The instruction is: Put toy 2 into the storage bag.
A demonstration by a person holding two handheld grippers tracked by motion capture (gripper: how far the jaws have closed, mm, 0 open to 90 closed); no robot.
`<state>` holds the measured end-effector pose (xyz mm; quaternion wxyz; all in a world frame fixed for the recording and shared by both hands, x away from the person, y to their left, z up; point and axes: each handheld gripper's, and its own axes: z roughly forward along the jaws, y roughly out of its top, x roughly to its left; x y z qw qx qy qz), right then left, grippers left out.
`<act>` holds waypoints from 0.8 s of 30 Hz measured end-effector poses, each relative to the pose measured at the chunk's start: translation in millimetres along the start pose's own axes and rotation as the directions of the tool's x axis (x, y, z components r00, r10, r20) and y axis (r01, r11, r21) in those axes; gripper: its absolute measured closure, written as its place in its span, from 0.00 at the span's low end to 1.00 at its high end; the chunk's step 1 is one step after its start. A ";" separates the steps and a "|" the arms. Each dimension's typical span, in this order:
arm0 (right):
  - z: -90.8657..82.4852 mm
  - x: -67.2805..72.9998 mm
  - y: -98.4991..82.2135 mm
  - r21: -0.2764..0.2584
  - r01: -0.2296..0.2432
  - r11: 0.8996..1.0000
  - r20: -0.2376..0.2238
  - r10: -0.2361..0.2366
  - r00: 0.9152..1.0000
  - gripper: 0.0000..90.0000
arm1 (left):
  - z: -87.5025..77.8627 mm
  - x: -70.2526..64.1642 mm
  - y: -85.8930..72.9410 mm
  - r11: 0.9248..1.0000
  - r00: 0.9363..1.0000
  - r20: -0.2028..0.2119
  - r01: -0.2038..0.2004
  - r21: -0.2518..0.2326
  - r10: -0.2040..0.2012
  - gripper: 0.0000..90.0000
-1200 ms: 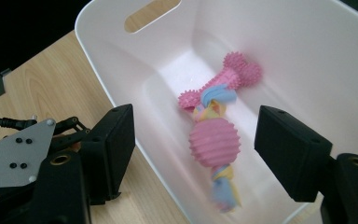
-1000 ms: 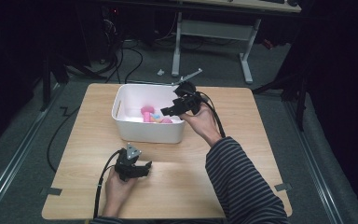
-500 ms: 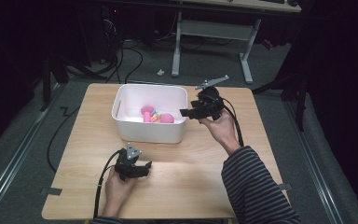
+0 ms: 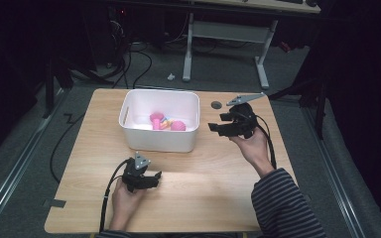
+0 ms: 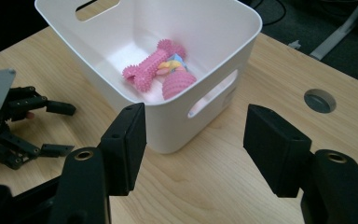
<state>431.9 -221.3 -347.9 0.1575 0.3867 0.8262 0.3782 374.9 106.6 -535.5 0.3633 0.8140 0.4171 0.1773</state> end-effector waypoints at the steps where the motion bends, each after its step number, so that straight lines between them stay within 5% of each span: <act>1: -1.6 0.1 -2.0 0.001 0.001 1.000 0.004 -0.001 1.000 0.44 | 0.0 0.0 0.0 1.000 1.000 0.000 0.000 0.000 0.000 0.28; 24: -35.5 -12.7 -55.8 -0.019 -0.049 0.999 0.068 0.050 0.996 0.45 | 0.1 -0.1 -0.1 1.000 1.000 -0.001 0.000 -0.001 0.000 0.28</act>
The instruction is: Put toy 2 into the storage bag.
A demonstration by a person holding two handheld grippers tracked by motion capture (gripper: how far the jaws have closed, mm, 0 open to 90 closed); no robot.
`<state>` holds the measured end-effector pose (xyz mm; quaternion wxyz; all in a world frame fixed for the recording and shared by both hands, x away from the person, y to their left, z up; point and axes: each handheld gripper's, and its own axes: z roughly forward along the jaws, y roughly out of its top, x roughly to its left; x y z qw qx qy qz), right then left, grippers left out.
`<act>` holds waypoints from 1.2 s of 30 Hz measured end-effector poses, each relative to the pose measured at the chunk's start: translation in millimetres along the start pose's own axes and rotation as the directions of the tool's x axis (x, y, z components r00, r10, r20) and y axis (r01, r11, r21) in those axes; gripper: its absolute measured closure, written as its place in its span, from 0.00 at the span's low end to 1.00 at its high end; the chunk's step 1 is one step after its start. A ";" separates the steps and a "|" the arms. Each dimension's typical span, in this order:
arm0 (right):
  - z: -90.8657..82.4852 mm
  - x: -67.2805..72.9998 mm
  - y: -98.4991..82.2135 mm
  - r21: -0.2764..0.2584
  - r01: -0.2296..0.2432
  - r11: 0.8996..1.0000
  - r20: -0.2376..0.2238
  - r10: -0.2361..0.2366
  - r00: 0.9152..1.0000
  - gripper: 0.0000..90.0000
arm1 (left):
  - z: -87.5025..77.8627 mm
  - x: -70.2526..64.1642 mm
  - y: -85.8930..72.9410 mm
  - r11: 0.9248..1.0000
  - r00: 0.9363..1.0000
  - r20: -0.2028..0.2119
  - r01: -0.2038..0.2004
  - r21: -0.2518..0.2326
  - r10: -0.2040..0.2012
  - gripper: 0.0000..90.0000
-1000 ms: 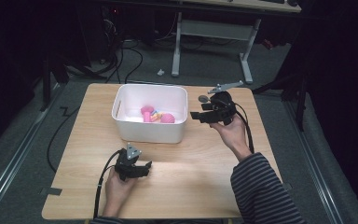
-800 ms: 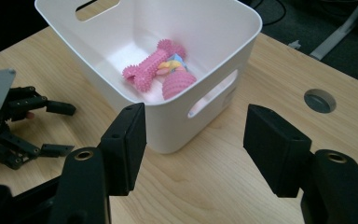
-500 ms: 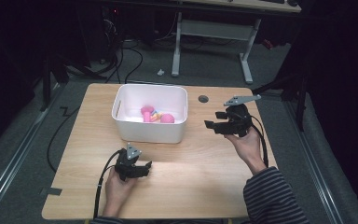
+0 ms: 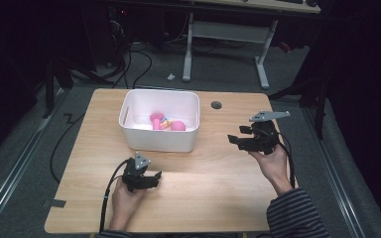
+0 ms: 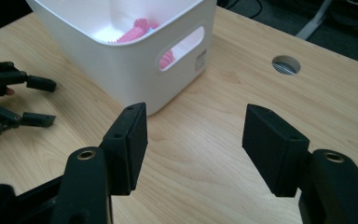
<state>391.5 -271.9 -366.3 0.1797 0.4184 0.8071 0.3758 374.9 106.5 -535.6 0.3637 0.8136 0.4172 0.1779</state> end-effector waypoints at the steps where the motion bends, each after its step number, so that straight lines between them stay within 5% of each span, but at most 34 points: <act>1: -2.8 0.2 -5.2 -0.001 0.005 1.000 0.019 -0.005 1.000 0.45 | -0.1 0.1 0.1 1.000 1.000 0.001 0.000 0.001 0.000 0.28; 16: -16.6 11.8 -40.9 -0.014 -0.006 1.000 0.020 0.006 1.000 0.45 | 0.0 -0.1 0.1 1.000 1.000 0.000 0.002 0.000 -0.002 0.28; 36: 17.7 11.3 -95.0 -0.007 -0.115 0.993 -0.028 0.115 0.993 0.45 | -0.1 0.0 0.1 1.000 1.000 0.000 0.001 0.001 -0.001 0.28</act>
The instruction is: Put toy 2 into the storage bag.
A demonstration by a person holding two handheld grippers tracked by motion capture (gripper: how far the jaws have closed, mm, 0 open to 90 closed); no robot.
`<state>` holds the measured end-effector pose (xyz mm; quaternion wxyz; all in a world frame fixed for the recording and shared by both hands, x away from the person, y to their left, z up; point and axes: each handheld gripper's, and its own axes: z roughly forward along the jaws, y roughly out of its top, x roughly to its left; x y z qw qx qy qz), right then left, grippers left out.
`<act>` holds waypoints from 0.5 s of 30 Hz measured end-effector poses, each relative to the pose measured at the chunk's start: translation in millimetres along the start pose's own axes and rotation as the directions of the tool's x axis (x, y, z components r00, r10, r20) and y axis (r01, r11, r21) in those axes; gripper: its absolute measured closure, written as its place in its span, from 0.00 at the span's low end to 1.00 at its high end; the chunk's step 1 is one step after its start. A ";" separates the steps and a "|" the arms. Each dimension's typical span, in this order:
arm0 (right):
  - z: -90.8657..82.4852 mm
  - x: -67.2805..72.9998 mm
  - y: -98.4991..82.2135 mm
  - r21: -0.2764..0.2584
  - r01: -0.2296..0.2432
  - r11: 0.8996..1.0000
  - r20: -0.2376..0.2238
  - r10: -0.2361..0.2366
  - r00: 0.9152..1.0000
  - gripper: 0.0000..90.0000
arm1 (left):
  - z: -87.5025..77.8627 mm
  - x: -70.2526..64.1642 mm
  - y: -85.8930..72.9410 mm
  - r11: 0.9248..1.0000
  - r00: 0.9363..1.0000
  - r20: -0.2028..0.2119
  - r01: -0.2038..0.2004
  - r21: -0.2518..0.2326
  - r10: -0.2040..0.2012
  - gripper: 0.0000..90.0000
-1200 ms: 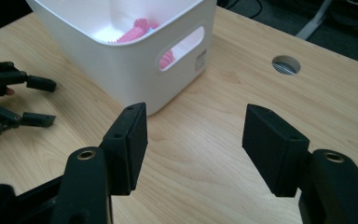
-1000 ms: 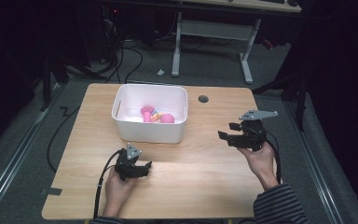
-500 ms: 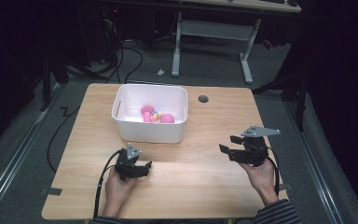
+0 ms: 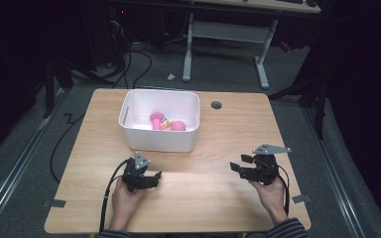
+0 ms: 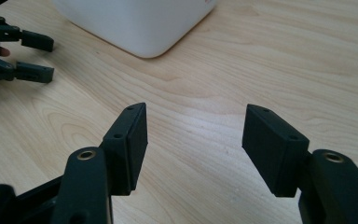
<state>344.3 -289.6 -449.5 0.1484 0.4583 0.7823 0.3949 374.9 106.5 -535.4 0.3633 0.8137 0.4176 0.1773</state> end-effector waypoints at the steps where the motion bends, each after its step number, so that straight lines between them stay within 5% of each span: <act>1: 2.0 -0.3 -1.7 0.000 -0.006 1.000 0.000 0.006 1.000 0.45 | 0.0 0.0 0.0 1.000 1.000 0.000 0.000 0.000 0.000 0.28; 15: 43.1 -10.3 -34.5 0.036 -0.070 0.997 0.053 0.068 0.996 0.45 | 0.1 -0.1 -0.1 1.000 1.000 -0.001 0.001 -0.002 -0.001 0.28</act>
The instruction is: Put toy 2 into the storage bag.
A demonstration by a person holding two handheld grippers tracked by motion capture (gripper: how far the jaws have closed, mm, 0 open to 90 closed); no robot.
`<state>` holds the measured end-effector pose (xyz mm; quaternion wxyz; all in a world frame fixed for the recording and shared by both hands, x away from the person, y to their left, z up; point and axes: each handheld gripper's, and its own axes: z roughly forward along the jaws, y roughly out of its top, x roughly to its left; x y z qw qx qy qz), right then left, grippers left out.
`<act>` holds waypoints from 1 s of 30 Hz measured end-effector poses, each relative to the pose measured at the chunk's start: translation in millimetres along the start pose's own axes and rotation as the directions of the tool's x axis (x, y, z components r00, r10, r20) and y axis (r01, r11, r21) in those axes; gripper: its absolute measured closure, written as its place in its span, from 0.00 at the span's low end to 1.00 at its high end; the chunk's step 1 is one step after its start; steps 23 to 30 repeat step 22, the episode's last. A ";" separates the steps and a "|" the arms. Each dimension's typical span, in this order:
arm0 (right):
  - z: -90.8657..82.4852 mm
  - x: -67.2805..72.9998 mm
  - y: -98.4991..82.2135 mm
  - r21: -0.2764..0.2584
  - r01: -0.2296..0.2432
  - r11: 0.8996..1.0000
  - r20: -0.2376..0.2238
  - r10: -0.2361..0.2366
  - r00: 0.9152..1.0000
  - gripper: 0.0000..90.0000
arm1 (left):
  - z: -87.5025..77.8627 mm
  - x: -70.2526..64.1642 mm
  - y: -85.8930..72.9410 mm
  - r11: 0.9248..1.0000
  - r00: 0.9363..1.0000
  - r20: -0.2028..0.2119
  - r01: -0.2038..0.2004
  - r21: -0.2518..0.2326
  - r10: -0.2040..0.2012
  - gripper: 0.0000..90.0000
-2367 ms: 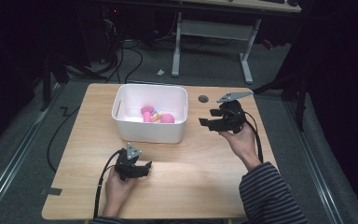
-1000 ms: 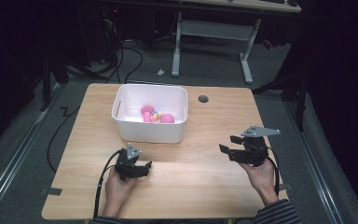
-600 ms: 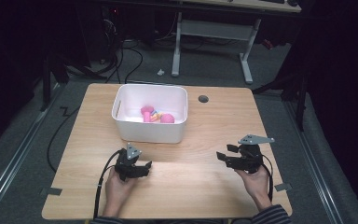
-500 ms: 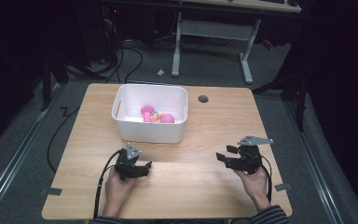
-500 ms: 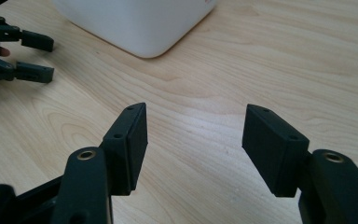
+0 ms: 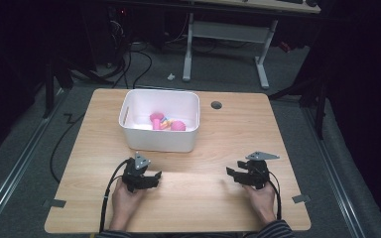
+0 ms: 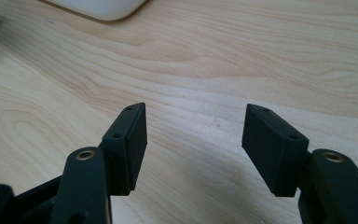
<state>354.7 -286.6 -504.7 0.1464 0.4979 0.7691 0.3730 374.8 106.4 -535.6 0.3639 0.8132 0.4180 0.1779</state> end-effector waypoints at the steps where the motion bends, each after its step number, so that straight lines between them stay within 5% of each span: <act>1: 2.8 -0.9 -2.2 0.003 -0.005 1.000 0.011 0.005 1.000 0.45 | -0.1 0.1 0.1 1.000 1.000 0.001 -0.001 0.001 0.001 0.28; 8: 15.3 -0.6 -12.0 0.015 0.027 1.000 0.097 -0.028 0.995 0.42 | 0.0 -0.1 0.0 1.000 1.000 -0.001 0.000 0.000 0.000 0.28; 10: 20.6 6.2 -17.9 0.003 0.100 0.995 0.179 -0.099 0.979 0.39 | -0.1 -0.2 -0.1 1.000 1.000 -0.001 0.000 0.000 0.000 0.28; 15: 20.7 4.3 -17.6 0.007 0.081 0.997 0.153 -0.081 0.985 0.38 | -0.1 -0.2 -0.1 1.000 1.000 -0.001 0.000 0.000 0.000 0.27; 30: 21.4 6.4 -17.6 0.012 0.080 0.997 0.153 -0.081 0.985 0.34 | 0.0 -0.4 0.0 1.000 1.000 -0.003 0.001 0.000 -0.001 0.27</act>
